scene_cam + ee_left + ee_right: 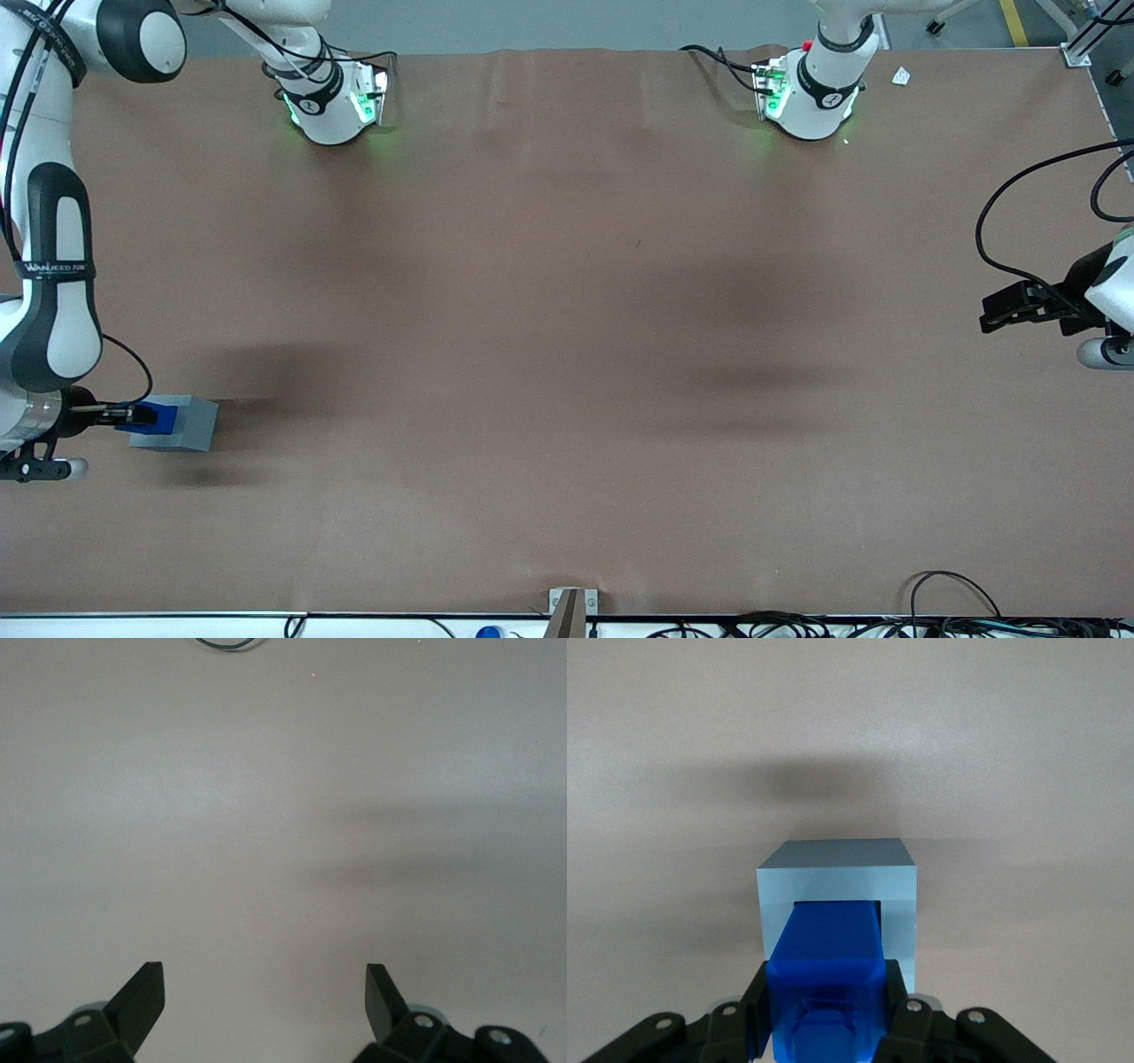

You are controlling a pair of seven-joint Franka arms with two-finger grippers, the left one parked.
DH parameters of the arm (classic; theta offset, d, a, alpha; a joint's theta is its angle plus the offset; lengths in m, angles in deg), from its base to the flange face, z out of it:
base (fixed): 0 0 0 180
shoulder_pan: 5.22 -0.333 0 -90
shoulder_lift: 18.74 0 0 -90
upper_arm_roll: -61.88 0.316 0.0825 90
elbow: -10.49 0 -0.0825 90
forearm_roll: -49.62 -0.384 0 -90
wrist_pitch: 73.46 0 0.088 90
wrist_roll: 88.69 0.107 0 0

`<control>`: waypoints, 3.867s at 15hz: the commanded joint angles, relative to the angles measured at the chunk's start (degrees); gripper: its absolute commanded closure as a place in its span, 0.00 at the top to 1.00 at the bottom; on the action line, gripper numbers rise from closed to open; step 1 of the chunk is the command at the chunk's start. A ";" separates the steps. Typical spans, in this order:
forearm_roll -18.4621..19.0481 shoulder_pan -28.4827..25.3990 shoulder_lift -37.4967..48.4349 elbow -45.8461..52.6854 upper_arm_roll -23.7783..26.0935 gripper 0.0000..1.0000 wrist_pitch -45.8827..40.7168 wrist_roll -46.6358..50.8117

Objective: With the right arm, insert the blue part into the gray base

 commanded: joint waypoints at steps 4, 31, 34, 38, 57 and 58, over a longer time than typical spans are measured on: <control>1.12 0.34 -0.92 1.26 0.39 0.03 -0.47 -0.63; -0.20 -9.50 27.71 -6.55 0.83 1.00 -20.78 9.83; -0.28 -9.51 30.54 -8.23 0.92 1.00 -20.60 9.92; -1.16 -9.51 34.57 -11.39 0.92 1.00 -20.25 9.83; -1.08 -11.61 56.03 -28.54 0.92 1.00 -22.97 9.66; -0.90 -11.70 55.94 -28.36 0.92 1.00 -22.97 9.57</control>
